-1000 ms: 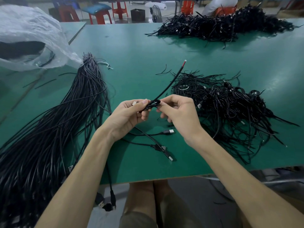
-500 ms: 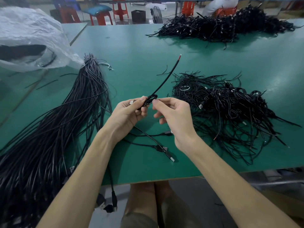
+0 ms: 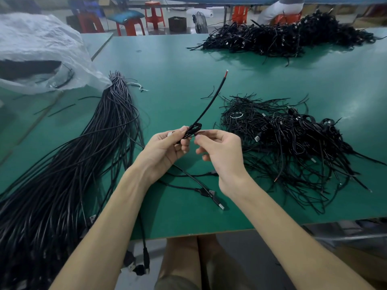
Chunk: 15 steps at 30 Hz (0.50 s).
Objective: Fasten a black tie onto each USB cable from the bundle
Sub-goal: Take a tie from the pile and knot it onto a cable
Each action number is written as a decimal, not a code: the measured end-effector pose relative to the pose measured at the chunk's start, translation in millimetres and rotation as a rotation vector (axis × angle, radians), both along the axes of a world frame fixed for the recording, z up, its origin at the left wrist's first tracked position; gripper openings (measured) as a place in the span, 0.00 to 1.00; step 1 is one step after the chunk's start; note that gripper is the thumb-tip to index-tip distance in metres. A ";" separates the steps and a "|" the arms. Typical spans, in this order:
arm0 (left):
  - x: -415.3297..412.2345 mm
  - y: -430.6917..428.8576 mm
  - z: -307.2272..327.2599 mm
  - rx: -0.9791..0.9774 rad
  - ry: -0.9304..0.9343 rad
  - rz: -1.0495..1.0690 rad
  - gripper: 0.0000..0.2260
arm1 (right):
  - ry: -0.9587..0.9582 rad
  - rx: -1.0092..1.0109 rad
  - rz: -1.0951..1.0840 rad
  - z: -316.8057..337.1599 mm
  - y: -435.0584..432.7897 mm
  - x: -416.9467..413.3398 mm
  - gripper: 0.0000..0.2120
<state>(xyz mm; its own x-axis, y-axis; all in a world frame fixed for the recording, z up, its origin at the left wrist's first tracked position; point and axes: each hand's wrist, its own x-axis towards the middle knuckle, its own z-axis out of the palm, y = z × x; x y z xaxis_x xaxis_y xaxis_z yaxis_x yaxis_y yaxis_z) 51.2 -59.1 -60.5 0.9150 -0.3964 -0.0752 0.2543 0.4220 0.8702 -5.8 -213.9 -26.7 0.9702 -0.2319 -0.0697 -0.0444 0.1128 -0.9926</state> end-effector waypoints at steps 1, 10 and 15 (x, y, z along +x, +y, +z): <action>0.2 0.2 0.0 -0.002 0.010 -0.002 0.13 | -0.013 -0.011 -0.012 -1.3 1.1 0.3 0.04; 2.4 0.4 -0.4 -0.101 0.154 -0.036 0.10 | -0.403 -0.530 -0.117 -16.8 5.7 2.6 0.02; 2.5 2.6 -1.2 -0.119 0.164 -0.087 0.12 | -0.850 -1.124 -0.227 -22.1 -3.8 6.0 0.04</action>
<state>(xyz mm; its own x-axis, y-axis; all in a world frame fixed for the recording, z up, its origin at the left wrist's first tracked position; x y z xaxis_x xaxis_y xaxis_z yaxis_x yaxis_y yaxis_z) 53.7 -56.5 -61.7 0.8563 -0.4883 -0.1680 0.4283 0.4897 0.7594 0.2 -217.7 -48.9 0.5581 0.0731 0.8266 0.5116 -0.8146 -0.2734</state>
